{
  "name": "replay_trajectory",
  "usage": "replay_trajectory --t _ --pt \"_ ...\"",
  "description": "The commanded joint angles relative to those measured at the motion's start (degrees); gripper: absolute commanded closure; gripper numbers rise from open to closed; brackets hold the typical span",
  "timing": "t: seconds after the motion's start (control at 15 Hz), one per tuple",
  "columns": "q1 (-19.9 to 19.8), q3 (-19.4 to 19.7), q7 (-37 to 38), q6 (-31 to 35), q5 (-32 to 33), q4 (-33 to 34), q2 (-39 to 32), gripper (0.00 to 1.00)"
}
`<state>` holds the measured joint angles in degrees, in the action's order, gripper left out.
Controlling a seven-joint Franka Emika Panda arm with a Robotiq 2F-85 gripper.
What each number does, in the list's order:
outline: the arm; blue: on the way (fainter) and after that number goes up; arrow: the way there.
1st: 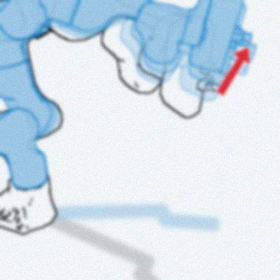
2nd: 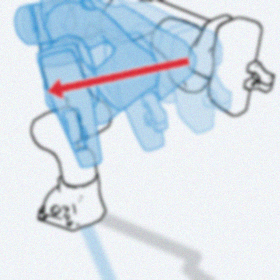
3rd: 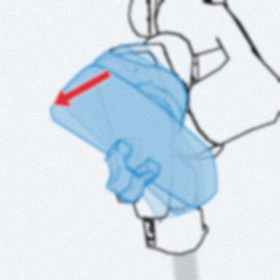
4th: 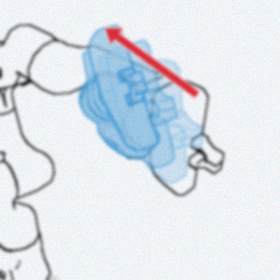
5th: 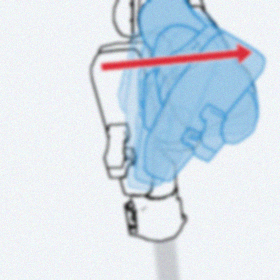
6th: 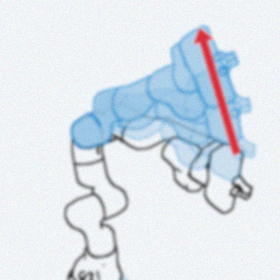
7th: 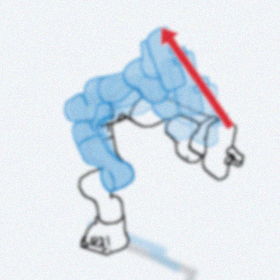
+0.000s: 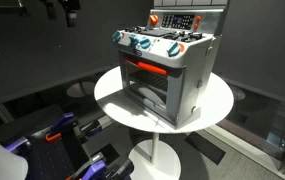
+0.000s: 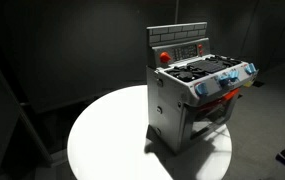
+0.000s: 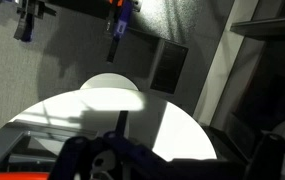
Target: Press the top switch on the stove
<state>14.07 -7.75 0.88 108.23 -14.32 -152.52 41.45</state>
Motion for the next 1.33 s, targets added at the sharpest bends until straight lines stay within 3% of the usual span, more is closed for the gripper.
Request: replay_trajectory --t 0.0,0.47,0.93,1.27 --pt "-0.48 -0.38 -0.26 -0.19 -0.24 0.10 0.03 0.00" --pt "-1.82 -0.38 0.54 0.45 1.05 1.45 -0.25 0.00" --pt "-7.38 -0.06 2.39 4.80 4.68 7.53 -2.82 0.00" --pt "-12.33 -0.90 7.07 11.50 11.02 12.49 -7.26 0.00"
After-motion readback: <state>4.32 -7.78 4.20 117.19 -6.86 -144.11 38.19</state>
